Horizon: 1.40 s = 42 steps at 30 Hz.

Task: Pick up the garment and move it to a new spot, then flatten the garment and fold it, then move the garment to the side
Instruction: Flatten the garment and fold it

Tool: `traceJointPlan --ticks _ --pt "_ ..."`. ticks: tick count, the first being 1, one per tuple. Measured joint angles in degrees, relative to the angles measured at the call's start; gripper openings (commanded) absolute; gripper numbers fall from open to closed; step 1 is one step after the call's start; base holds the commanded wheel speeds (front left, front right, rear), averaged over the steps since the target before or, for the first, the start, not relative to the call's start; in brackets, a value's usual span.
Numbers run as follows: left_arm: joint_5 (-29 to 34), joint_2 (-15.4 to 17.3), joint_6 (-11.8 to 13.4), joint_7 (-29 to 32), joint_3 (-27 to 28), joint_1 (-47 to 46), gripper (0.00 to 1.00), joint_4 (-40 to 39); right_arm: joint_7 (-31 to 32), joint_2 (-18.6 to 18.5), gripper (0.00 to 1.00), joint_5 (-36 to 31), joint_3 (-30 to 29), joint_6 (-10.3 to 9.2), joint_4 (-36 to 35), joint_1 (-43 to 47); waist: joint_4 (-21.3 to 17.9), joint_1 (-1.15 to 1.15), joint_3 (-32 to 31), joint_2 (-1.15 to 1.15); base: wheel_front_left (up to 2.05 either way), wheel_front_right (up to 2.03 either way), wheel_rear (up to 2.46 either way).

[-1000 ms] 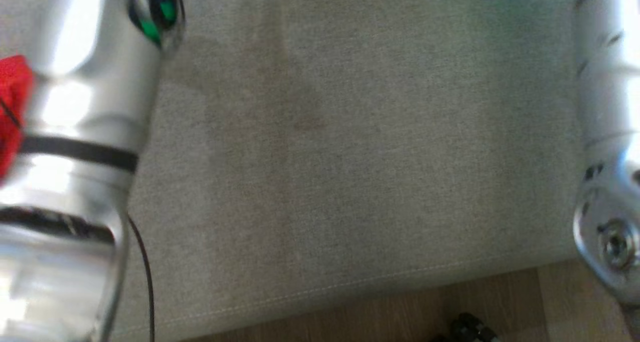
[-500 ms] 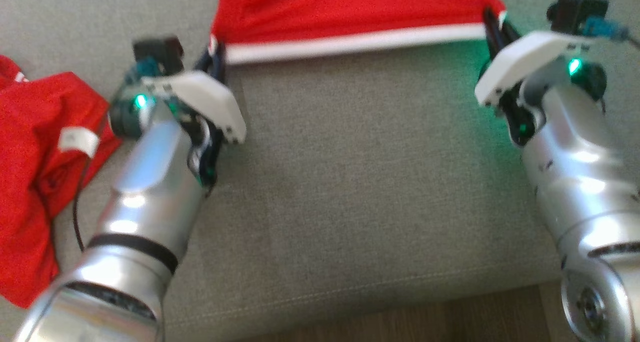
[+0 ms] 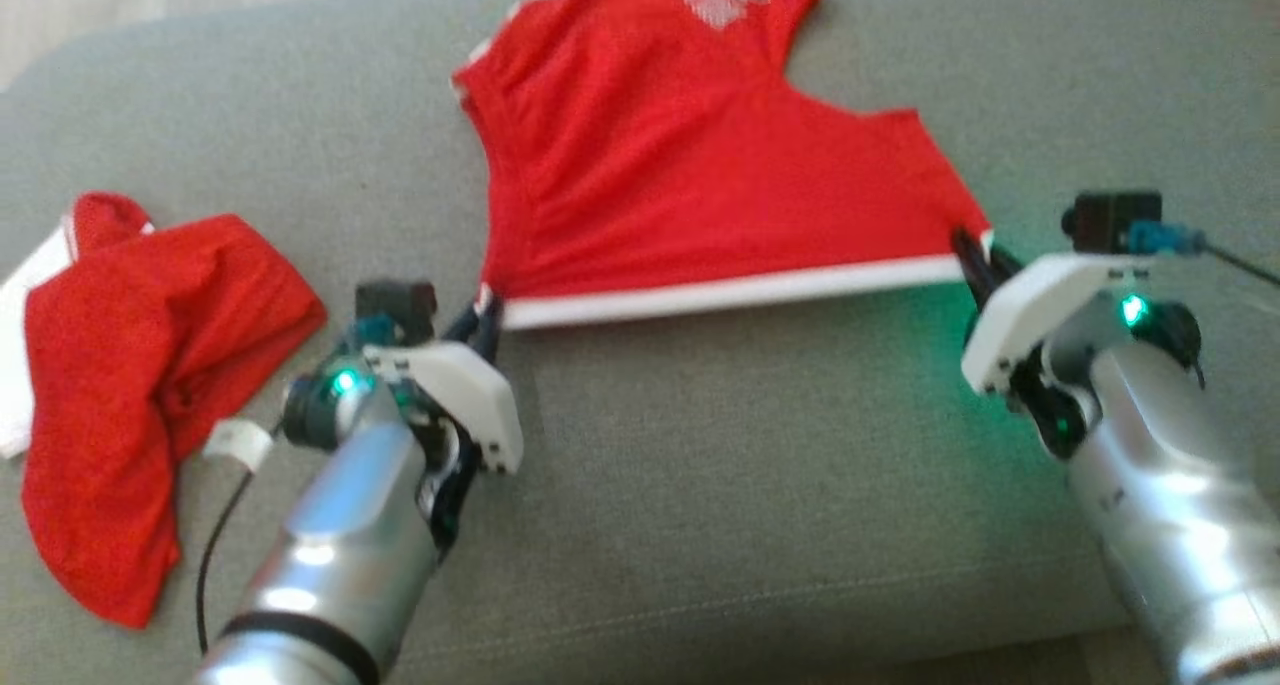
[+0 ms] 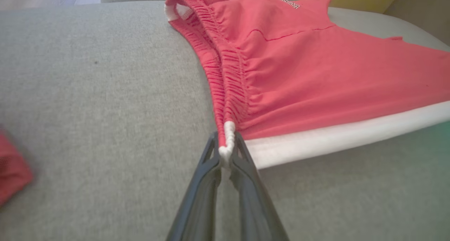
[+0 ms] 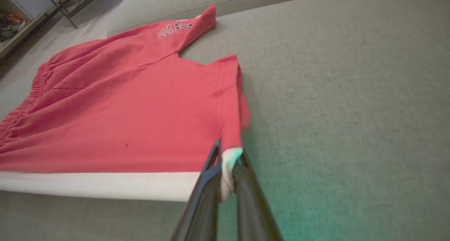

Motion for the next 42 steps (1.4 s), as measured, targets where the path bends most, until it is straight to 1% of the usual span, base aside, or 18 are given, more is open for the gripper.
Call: traceJointPlan --ticks 5,11,17,21,24,28,34,38,39,42 --pt "0.4 0.0 -0.2 0.0 -0.6 5.4 0.0 -3.6 3.6 -3.5 0.0 5.1 3.5 -0.01 -7.6 7.8 0.3 0.0 -3.5 0.0 0.0 0.0 0.0" --pt "0.0 0.1 -0.1 0.0 0.1 13.2 0.0 -9.0 10.4 -7.9 0.0 11.4 5.1 -0.05 -18.1 17.6 0.6 0.0 -7.8 0.0 0.0 0.0 0.0" --pt "-1.4 0.6 -0.1 0.0 0.1 21.6 0.0 -13.4 18.8 -11.7 0.0 14.6 4.0 -0.05 -28.7 27.0 0.6 0.0 -11.7 0.0 0.0 0.0 0.0" --pt "-1.7 1.7 0.8 0.2 -0.1 25.2 0.0 -17.8 24.4 -13.2 0.0 15.8 1.4 -0.05 -35.7 33.0 0.5 0.0 -13.1 0.0 0.0 0.0 0.0" --pt "-1.7 2.9 1.4 1.5 -0.7 28.2 0.0 -22.0 28.2 -14.1 0.0 15.9 -0.8 -0.05 -40.4 37.7 0.5 0.0 -13.9 0.0 0.0 0.0 0.0" --pt "-2.2 4.9 1.9 4.0 -1.7 33.1 0.0 -28.4 33.4 -14.2 0.0 16.2 -4.7 -0.05 -46.1 43.4 0.8 0.0 -14.8 0.0 0.0 0.0 0.0" --pt "-2.3 8.5 3.9 9.1 -3.4 39.1 0.0 -39.5 41.1 -13.8 0.0 16.4 -10.4 -0.05 -53.8 50.3 1.3 0.0 -15.4 0.0 0.0 0.0 0.0" --pt "-2.7 11.2 5.4 12.3 -3.6 42.6 0.0 -46.5 45.0 -12.2 0.0 15.9 -13.5 -0.07 -58.9 53.1 1.6 0.01 -15.4 0.0 0.0 0.0 0.0" --pt "-3.0 11.6 5.6 12.9 -3.6 43.3 0.0 -47.9 45.7 -11.7 0.0 15.6 -14.2 -0.07 -60.0 53.3 1.6 0.01 -15.3 0.0 0.0 0.0 0.0" --pt "-3.4 12.5 7.0 14.3 -3.4 43.9 0.0 -51.5 46.9 -10.1 0.0 14.2 -16.0 -0.07 -62.7 53.0 1.7 0.01 -15.1 0.0 0.0 0.0 0.0"
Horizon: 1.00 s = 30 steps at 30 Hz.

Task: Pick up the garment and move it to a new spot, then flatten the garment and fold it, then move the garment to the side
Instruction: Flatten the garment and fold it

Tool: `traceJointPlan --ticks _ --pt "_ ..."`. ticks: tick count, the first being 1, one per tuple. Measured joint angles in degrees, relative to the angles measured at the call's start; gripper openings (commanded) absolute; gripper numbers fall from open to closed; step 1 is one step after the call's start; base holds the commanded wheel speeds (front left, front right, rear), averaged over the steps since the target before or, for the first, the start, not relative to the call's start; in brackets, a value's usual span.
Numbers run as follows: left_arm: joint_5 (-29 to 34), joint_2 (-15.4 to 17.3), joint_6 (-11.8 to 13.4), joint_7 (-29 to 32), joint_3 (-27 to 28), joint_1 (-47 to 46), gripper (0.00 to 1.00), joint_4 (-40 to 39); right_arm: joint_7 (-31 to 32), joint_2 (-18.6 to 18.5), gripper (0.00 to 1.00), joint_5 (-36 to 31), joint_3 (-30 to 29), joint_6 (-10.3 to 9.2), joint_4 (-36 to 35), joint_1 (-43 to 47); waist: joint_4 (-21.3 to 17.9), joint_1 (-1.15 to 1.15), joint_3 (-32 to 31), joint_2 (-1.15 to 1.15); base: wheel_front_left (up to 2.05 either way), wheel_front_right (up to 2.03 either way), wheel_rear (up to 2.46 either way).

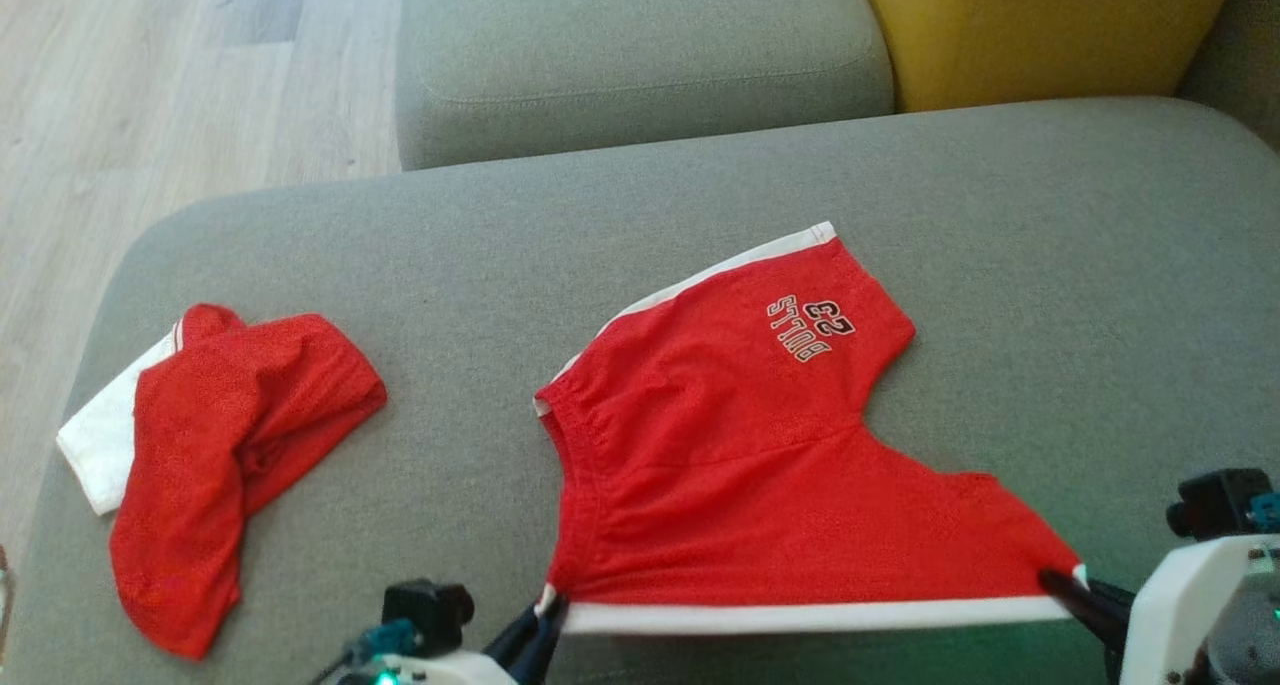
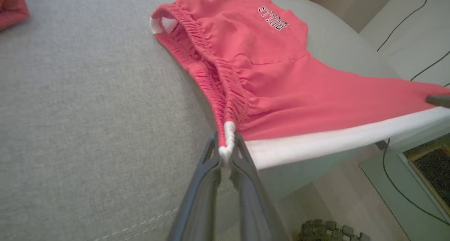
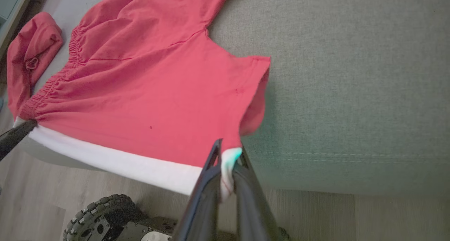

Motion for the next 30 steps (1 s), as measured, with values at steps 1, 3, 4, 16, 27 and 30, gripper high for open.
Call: traceJointPlan --ticks 1,3,4,16,27,30 --pt "-0.2 0.1 0.5 0.5 0.3 -0.1 0.0 -1.1 0.2 0.4 0.0 -0.5 -0.2 0.0 -0.6 -0.1 0.0 0.0 0.1 0.0 0.0 0.0 0.0" --pt "-1.0 0.1 1.1 1.3 0.8 -0.3 0.0 -2.4 0.2 1.3 0.0 -1.7 -0.3 -0.01 -1.4 -0.4 0.0 0.0 0.4 0.0 0.0 0.0 0.0" --pt "-1.0 0.1 1.5 1.9 0.9 -0.4 0.0 -2.8 0.0 1.7 0.0 -2.5 -0.5 -0.01 -1.7 -0.9 0.0 0.0 0.6 0.0 0.0 0.0 0.0" --pt "-3.0 -3.0 0.7 6.3 2.5 -13.7 0.0 -4.5 -2.5 3.7 0.0 -7.1 -3.0 -0.01 1.6 -22.7 1.0 0.01 8.1 0.0 0.0 0.0 0.0" --pt "-5.2 -6.5 -1.3 7.0 5.1 -27.5 0.0 4.0 -4.2 3.2 0.0 -10.4 1.1 -0.01 17.2 -43.5 3.1 0.03 19.0 0.0 0.0 0.0 0.0" --pt "-5.2 -7.5 -2.4 6.8 5.0 -30.5 0.0 6.6 -5.5 2.8 0.0 -11.5 3.0 -0.01 22.6 -47.2 4.1 0.03 21.6 0.0 0.0 0.0 0.0"
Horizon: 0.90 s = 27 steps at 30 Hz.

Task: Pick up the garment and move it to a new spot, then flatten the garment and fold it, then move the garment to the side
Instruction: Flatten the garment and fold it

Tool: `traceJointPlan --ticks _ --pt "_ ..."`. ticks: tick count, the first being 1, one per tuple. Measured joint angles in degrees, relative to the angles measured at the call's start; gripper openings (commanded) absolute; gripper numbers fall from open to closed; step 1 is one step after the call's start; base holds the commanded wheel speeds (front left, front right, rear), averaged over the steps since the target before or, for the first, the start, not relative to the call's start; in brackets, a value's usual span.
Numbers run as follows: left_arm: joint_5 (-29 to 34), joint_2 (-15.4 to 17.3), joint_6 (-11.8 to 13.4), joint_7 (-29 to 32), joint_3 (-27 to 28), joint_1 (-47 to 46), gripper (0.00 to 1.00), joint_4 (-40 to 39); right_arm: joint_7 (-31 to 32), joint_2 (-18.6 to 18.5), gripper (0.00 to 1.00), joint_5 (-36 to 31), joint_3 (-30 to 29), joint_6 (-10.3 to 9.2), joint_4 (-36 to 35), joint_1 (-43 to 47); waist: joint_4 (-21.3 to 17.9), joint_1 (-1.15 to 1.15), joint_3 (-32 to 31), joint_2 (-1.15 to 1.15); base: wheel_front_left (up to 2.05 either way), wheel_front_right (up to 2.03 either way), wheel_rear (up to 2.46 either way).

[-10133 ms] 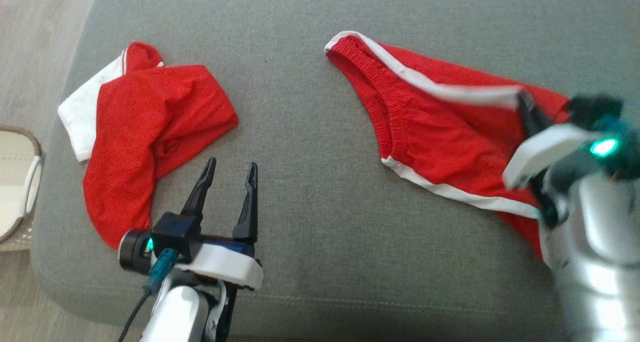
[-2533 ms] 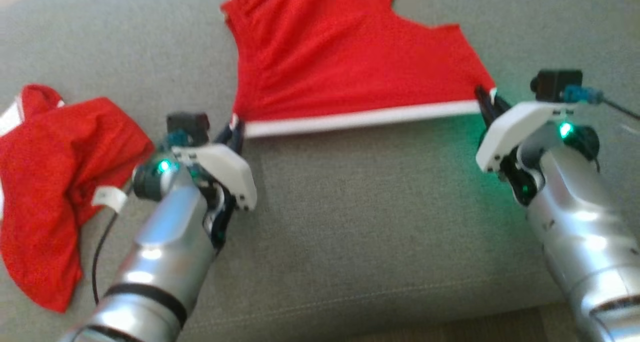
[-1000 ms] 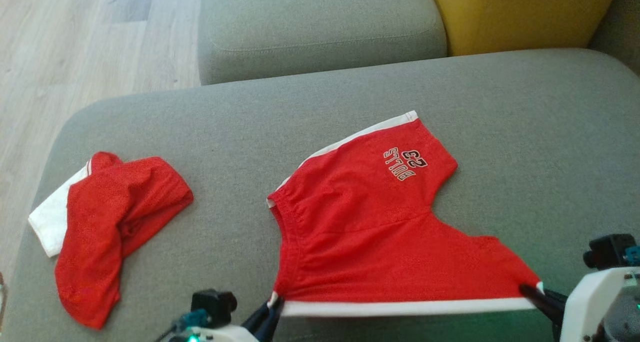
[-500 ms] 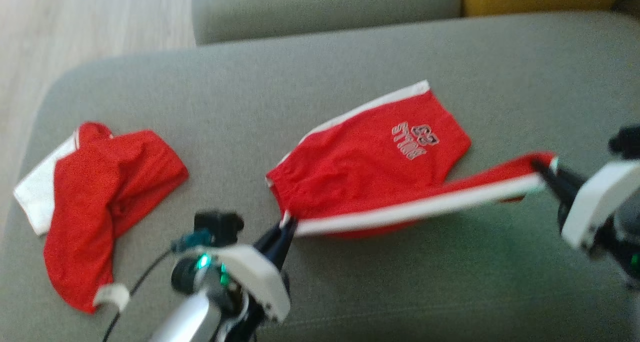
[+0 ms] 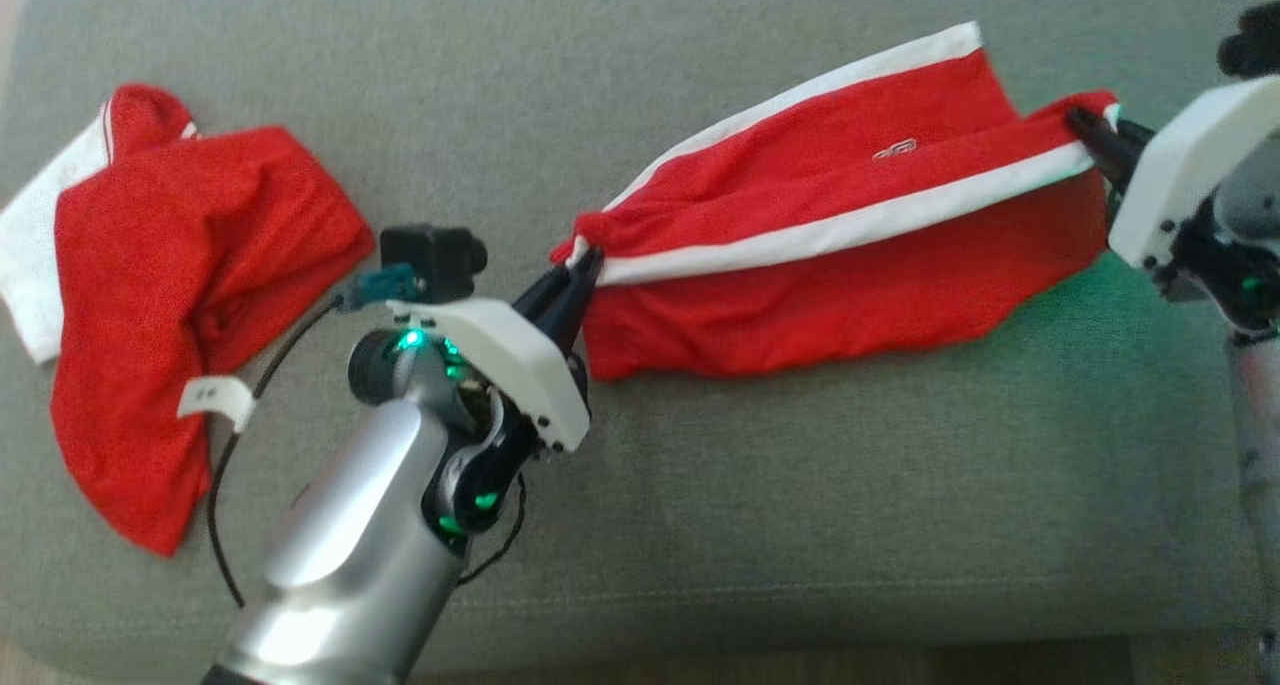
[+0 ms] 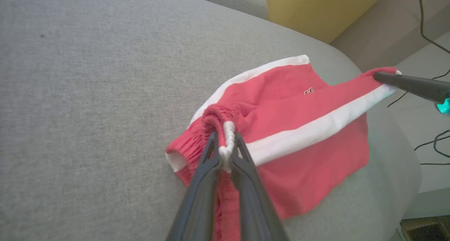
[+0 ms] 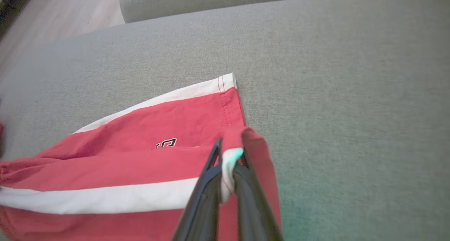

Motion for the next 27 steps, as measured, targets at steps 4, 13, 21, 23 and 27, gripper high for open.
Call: traceJointPlan --ticks 4,13,21,23,27 --pt "0.2 -1.0 -1.3 -1.3 -0.6 -2.7 0.0 3.0 -2.0 -0.3 0.0 0.0 2.2 0.0 6.0 -4.3 1.4 0.0 2.7 0.0 0.0 0.0 0.0" --pt "0.4 -2.8 -2.3 -4.6 -1.4 -5.8 0.0 7.1 -7.0 -1.0 0.0 0.1 5.8 0.0 14.7 -10.7 3.3 -0.02 5.5 0.0 0.0 0.0 0.0" --pt "-0.9 -3.5 -2.3 -8.0 -1.4 -8.1 0.0 8.9 -11.8 -1.5 0.0 1.2 7.0 0.0 19.0 -13.6 3.8 -0.02 6.4 0.0 0.0 0.0 0.0" --pt "-1.1 -3.7 -2.3 -8.5 -1.5 -8.7 0.0 9.2 -12.7 -1.6 0.0 1.6 7.2 0.0 19.6 -14.3 4.0 -0.02 6.6 0.0 0.0 0.0 0.0" --pt "-1.4 -3.7 -2.2 -9.1 -2.1 -10.1 0.21 9.6 -13.7 -1.8 0.0 2.3 8.4 0.0 21.0 -15.6 4.0 -0.02 7.0 0.0 0.0 0.0 0.0"
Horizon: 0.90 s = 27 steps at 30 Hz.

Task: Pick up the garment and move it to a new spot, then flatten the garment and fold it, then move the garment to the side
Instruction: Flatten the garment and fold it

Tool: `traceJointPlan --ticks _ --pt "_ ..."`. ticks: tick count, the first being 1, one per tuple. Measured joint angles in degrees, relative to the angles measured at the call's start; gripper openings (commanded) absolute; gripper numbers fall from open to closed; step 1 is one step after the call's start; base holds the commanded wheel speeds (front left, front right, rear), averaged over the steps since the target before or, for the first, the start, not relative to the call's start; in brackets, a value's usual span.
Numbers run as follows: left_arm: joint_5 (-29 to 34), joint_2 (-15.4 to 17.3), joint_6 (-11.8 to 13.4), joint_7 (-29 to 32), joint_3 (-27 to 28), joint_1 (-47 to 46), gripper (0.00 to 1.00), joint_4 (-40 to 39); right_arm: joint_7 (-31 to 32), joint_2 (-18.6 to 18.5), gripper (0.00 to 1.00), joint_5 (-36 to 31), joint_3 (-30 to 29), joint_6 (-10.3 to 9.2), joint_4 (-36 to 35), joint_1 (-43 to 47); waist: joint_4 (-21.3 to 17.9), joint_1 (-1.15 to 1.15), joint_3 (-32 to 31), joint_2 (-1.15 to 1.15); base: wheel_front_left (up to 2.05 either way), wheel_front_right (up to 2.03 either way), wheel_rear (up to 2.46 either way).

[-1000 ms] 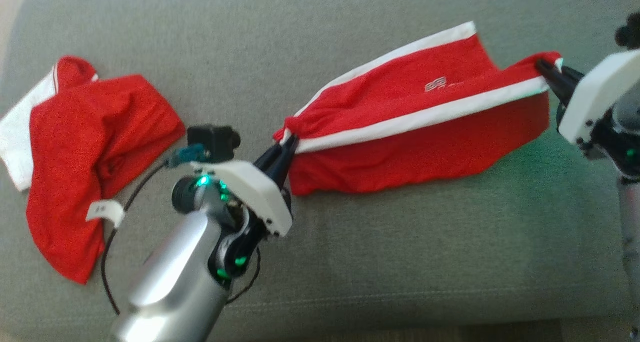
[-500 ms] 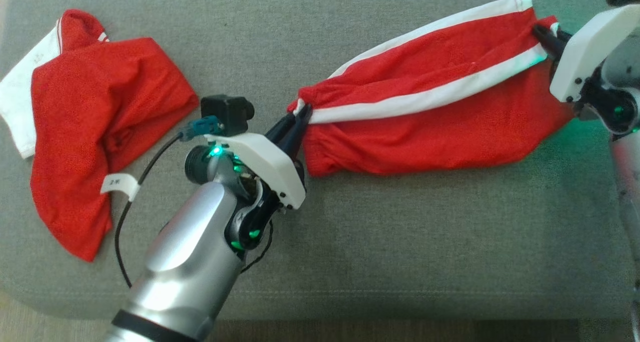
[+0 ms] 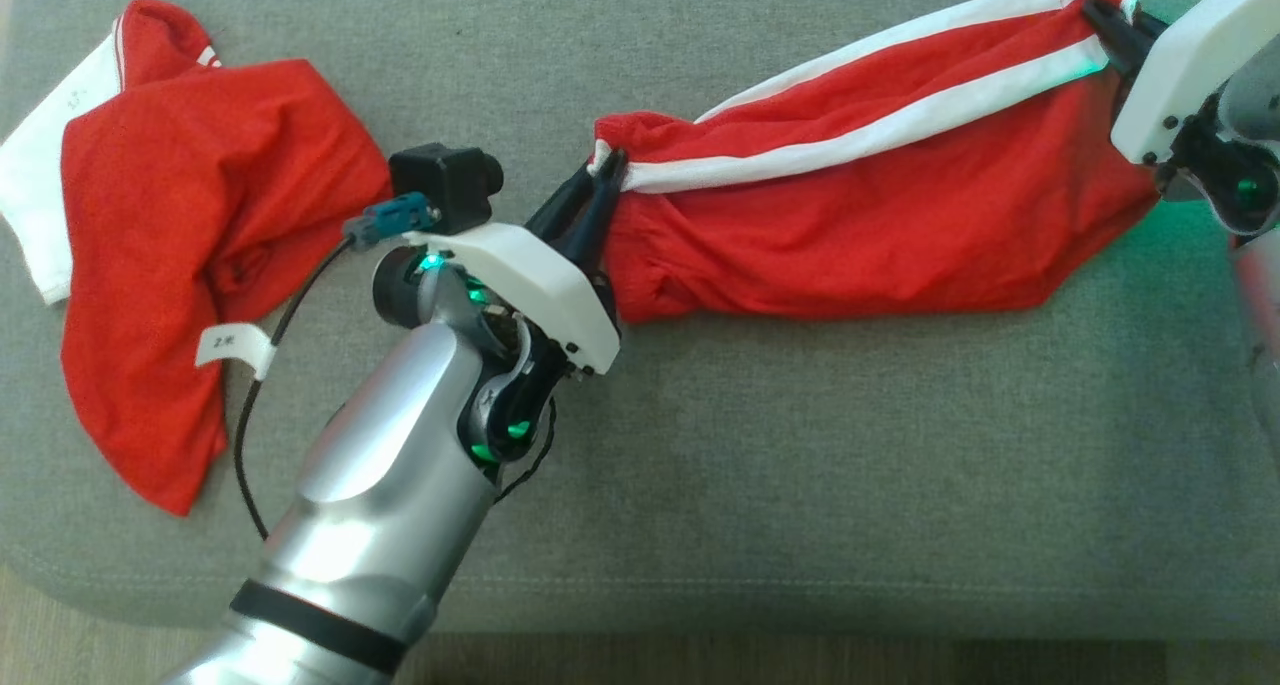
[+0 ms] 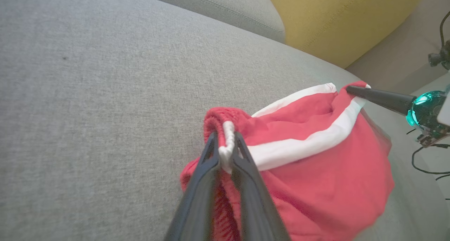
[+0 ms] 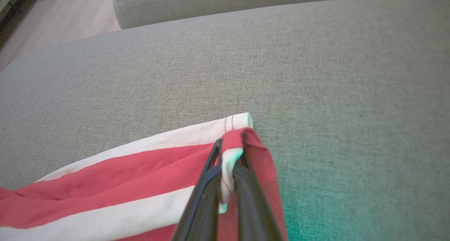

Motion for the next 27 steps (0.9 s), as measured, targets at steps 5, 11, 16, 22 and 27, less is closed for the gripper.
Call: traceJointPlan --ticks 5,11,16,22,27 --pt "-0.2 -0.2 1.0 -1.5 -1.0 -0.6 1.0 0.8 -1.6 -0.2 0.0 0.9 1.0 0.0 1.9 -0.8 0.0 0.0 0.2 0.0 0.0 0.0 0.0" --pt "-0.2 -0.2 1.5 -3.7 -1.2 -0.9 1.0 1.3 -3.9 -0.3 0.0 1.4 0.9 0.0 5.4 -2.0 0.1 0.0 0.4 0.0 0.0 0.0 0.0" --pt "-0.8 -0.3 1.8 -5.5 -1.4 -1.3 1.0 1.7 -7.8 -0.3 1.0 0.2 -0.9 0.0 9.0 -4.7 0.5 0.0 0.7 0.0 0.0 0.0 0.0" --pt "-1.6 -0.3 2.0 -7.1 -1.8 -2.1 1.0 2.3 -10.1 0.5 1.0 -0.7 -2.5 0.0 12.8 -6.8 0.9 0.0 0.8 0.0 0.0 0.0 0.0" --pt "-1.8 -0.4 2.5 -8.0 -2.4 -2.1 1.0 3.6 -12.8 0.7 1.0 -2.0 -2.3 0.0 14.8 -6.8 0.8 0.0 0.5 0.0 0.0 0.0 0.0"
